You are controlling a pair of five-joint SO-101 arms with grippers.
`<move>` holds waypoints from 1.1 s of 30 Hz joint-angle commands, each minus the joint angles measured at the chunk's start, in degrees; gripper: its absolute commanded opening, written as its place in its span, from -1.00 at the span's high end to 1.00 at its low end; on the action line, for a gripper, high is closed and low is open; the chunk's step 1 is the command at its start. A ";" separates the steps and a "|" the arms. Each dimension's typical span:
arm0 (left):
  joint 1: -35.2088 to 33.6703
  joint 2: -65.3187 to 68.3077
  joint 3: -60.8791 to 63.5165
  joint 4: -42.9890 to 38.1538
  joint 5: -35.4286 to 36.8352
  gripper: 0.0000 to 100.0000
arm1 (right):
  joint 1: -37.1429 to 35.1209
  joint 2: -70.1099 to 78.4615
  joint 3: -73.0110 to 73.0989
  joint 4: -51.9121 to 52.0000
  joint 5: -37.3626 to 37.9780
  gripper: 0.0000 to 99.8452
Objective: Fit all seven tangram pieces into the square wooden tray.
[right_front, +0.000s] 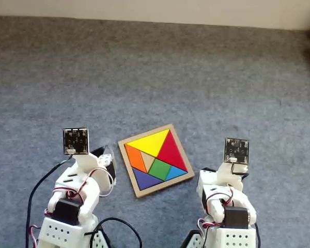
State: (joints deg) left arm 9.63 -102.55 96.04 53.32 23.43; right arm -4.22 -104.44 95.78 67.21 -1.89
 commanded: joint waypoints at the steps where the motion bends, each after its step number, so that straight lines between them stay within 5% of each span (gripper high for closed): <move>1: -0.57 -0.31 1.19 2.11 -0.62 0.99 | 0.66 -0.75 8.04 0.40 -0.53 0.99; 18: -0.66 -0.40 1.19 20.84 -0.62 0.99 | 0.66 -0.75 8.04 0.40 -0.53 0.99; 33: -4.00 -0.40 1.19 20.66 -0.62 0.99 | 0.66 -0.75 8.04 0.40 -0.53 0.99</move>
State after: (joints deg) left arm 9.36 -102.55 96.04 74.07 23.25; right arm -4.22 -104.44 95.78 67.21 -1.89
